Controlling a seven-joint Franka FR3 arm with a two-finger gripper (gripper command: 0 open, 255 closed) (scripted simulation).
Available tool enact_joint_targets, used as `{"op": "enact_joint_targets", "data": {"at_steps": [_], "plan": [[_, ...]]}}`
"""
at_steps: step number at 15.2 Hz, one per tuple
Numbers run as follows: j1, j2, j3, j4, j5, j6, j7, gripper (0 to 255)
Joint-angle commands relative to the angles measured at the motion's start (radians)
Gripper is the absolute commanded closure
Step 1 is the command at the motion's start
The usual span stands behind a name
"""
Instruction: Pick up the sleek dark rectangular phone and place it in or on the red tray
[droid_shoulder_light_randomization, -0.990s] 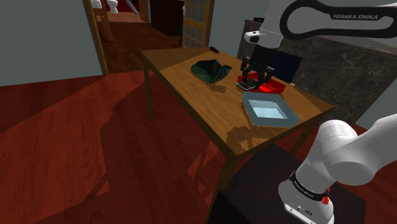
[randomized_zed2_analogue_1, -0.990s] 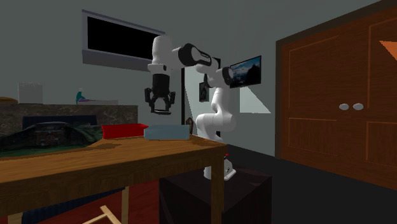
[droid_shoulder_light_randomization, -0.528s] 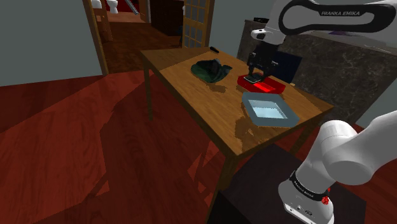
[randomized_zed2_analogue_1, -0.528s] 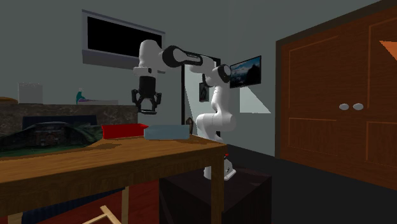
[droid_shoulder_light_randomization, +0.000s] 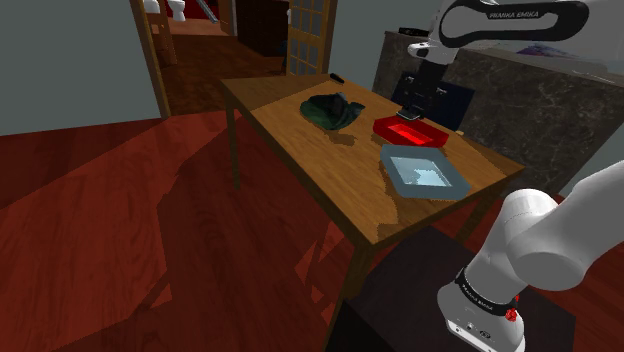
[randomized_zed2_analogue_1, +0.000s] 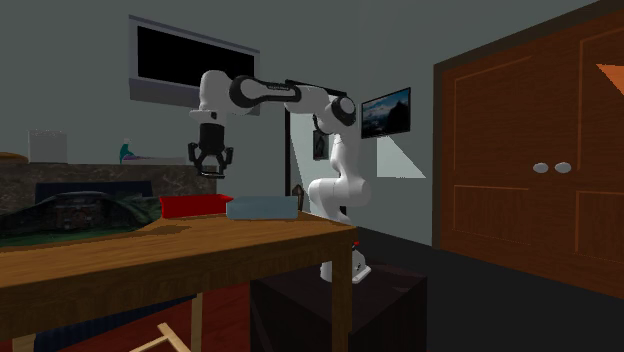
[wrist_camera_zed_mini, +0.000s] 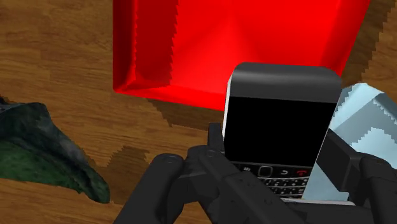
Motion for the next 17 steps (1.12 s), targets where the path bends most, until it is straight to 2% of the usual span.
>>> {"op": "enact_joint_targets", "data": {"at_steps": [1,6,17], "plan": [[0.003,0.049,-0.053,0.052,0.014,0.000,-0.062,255],[0.017,0.212,-0.204,0.199,0.102,0.000,-0.236,255],[0.011,0.221,-0.220,0.058,0.103,0.147,-0.244,255]]}}
